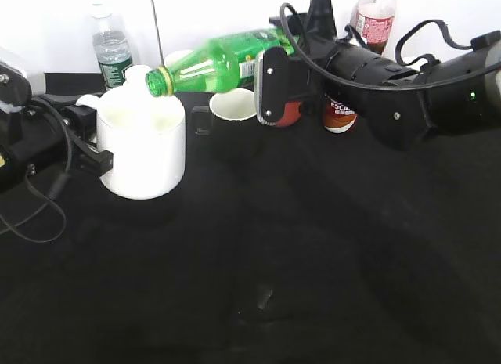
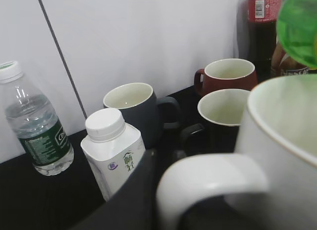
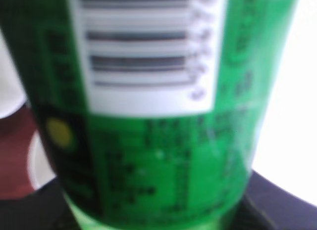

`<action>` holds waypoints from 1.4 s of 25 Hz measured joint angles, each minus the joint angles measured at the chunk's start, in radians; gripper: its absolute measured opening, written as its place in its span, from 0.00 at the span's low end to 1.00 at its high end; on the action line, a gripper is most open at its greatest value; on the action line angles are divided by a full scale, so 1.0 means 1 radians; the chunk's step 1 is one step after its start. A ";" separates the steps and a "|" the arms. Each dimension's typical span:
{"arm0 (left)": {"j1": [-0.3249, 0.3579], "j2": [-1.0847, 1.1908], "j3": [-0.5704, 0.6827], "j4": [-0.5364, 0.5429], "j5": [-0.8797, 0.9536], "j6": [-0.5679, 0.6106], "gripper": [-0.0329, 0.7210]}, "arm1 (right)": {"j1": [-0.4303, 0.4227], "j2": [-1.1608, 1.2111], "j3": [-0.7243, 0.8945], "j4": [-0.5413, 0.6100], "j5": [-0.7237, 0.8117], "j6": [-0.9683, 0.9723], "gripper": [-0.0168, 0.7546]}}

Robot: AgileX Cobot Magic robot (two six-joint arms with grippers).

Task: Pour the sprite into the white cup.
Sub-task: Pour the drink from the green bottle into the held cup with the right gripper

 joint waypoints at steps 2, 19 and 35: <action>0.000 0.000 0.000 0.000 -0.009 0.000 0.12 | 0.000 0.000 0.000 0.000 -0.024 -0.036 0.54; 0.000 0.001 0.000 0.000 -0.030 0.006 0.12 | 0.000 0.000 -0.003 0.022 -0.122 -0.143 0.54; 0.000 0.001 0.002 -0.040 -0.105 0.012 0.12 | 0.000 0.007 -0.004 0.022 -0.130 0.048 0.54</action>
